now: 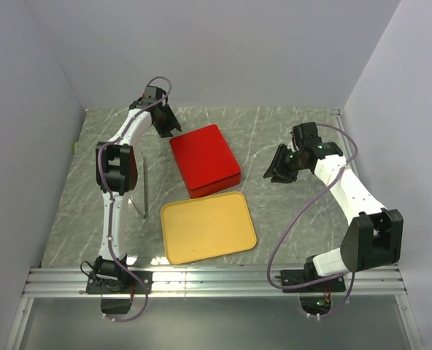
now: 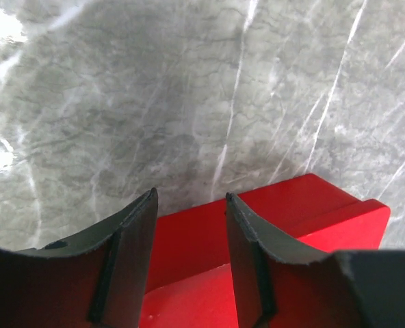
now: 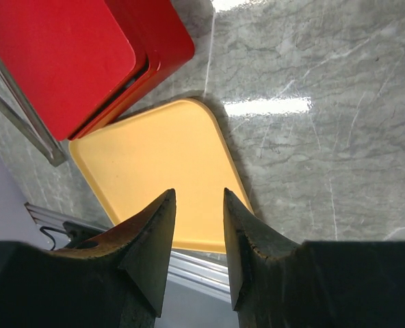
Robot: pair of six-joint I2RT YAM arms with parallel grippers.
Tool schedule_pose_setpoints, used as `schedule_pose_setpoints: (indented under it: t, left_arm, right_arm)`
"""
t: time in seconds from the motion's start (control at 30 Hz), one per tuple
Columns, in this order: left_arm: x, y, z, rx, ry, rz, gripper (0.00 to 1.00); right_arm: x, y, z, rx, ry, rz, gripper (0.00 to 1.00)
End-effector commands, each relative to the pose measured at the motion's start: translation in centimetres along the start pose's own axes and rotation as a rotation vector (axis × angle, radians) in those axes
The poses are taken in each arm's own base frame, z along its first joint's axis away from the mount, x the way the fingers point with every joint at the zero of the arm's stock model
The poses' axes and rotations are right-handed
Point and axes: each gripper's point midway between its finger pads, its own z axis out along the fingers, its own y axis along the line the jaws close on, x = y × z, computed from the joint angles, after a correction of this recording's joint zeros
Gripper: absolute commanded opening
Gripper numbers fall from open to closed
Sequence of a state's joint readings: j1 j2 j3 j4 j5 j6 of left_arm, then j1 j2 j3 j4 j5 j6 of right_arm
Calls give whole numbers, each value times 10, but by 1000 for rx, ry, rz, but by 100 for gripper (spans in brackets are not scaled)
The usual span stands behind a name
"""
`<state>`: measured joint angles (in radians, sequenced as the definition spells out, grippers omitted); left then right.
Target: Pack the cookies
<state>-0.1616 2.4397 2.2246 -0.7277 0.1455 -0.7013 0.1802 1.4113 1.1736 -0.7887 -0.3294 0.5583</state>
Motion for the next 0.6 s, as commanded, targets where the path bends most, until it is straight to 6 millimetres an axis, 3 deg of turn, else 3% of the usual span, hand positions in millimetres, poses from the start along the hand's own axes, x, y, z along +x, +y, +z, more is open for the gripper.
schedule_pose_setpoints:
  t: [0.0, 0.37, 0.57]
  left_arm:
    - [7, -16, -9, 56, 12, 9, 50]
    - [64, -16, -19, -9, 86, 98, 47]
    - [66, -12, -25, -31, 77, 99, 46]
  right_arm:
    - [-9, 4, -3, -7, -12, -28, 41]
    - [-3, 4, 14, -40, 26, -17, 41]
    - [-3, 9, 12, -70, 19, -24, 41]
